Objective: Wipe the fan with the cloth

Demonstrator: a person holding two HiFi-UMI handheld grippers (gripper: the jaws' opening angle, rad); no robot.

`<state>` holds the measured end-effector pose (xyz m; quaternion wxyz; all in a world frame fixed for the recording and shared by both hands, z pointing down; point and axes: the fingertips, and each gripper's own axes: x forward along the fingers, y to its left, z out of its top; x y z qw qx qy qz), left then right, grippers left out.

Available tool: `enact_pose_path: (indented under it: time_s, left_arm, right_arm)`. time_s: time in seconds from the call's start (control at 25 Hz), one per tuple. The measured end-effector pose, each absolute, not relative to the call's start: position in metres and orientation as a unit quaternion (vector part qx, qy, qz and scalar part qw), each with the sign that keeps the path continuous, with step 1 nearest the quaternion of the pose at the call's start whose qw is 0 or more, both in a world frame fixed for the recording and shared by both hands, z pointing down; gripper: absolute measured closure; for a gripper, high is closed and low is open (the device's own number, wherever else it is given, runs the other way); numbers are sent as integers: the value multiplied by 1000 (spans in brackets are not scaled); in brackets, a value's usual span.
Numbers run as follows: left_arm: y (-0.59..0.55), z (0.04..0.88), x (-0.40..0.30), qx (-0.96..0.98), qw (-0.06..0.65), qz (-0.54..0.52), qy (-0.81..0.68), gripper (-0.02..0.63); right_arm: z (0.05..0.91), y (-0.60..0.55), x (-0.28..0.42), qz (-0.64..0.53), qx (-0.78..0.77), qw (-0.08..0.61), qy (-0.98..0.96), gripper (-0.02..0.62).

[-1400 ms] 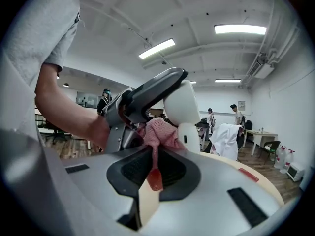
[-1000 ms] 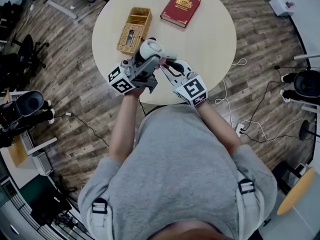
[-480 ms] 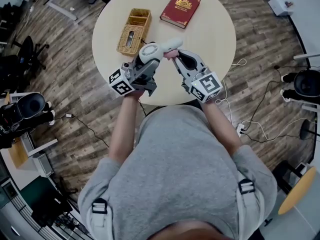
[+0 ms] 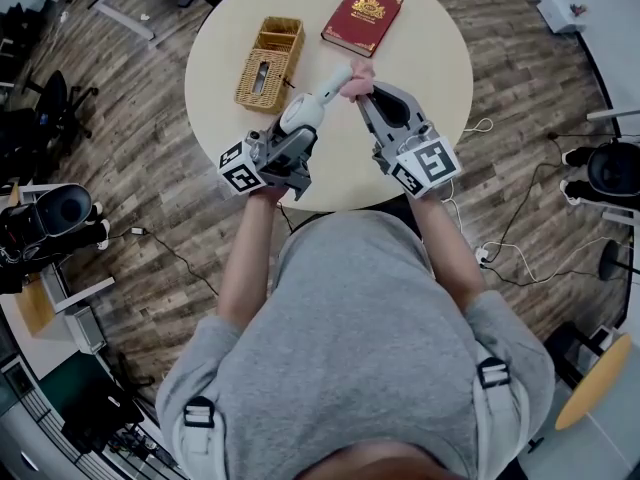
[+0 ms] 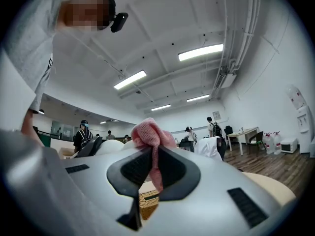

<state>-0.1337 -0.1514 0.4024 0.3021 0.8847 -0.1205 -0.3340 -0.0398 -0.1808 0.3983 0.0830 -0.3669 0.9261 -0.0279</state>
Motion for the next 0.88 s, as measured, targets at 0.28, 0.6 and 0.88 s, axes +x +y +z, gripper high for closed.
enact_pose_path:
  time_s: [0.28, 0.6, 0.88]
  left_arm:
    - [-151, 412, -137, 874, 330, -337, -112, 232]
    - [-148, 405, -143, 862, 342, -367, -81, 232]
    - [-132, 396, -135, 861, 349, -370, -17, 232]
  right_arm:
    - [392, -150, -84, 9, -288, 58, 956, 558]
    - [402, -137, -97, 1, -257, 49, 965, 558]
    - [413, -150, -79, 10, -283, 32, 958, 558]
